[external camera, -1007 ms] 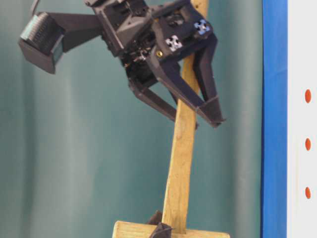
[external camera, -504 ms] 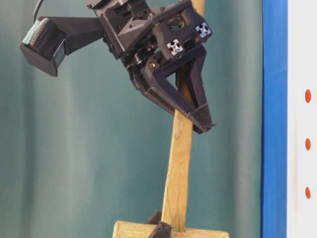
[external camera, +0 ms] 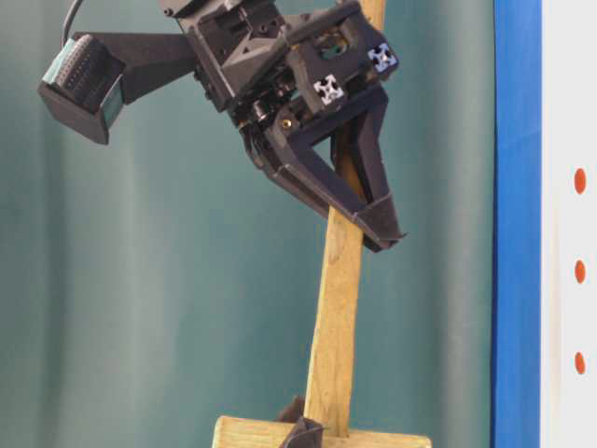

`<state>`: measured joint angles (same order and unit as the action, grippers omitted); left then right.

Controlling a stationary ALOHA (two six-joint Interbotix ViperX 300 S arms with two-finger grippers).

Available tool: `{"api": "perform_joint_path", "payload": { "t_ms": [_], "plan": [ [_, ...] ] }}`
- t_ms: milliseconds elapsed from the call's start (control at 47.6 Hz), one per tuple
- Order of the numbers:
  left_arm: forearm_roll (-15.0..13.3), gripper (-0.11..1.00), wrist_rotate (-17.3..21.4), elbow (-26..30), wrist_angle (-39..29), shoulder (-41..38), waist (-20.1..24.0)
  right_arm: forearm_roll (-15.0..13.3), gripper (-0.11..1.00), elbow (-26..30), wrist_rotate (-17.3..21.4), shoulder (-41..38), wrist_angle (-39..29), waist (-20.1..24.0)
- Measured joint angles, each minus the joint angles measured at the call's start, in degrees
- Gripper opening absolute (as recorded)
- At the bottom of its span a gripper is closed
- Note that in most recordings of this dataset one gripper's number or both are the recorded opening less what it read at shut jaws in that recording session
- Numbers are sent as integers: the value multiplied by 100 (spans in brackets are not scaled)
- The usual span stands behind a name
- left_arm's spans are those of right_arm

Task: Hit the mark with a hammer.
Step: 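Release the mallet head from the left gripper and retract left arm, then swing the mallet head down onto the left red dot with right gripper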

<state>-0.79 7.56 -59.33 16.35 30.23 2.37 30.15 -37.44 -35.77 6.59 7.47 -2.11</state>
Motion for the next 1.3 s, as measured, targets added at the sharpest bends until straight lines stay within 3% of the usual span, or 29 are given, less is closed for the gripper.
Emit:
{"api": "perform_joint_path", "payload": {
  "t_ms": [63, 189, 273, 609, 1007, 1154, 1301],
  "plan": [
    [0, 48, 0, 0, 0, 9, 0, 9, 2, 0, 0, 0, 9, -9],
    [0, 82, -35, -18, 9, 70, -26, 0, 2, -9, -18, -18, -9, -18],
    [0, 92, -35, -44, 9, 114, -26, 0, 2, -9, -18, -18, -9, -9],
    [0, 89, -44, -466, -220, 940, -35, 0, 2, -264, 176, 193, -44, -9],
    [0, 88, -44, -1011, -1811, 3067, -26, 9, 2, -738, 492, 694, -299, -18],
    [0, 88, -44, -1055, -2364, 3472, -26, 9, 2, -756, 536, 694, -483, -9],
    [0, 88, -44, -1063, -2496, 3533, -26, 9, 2, -756, 554, 694, -492, -9]
  ]
}}
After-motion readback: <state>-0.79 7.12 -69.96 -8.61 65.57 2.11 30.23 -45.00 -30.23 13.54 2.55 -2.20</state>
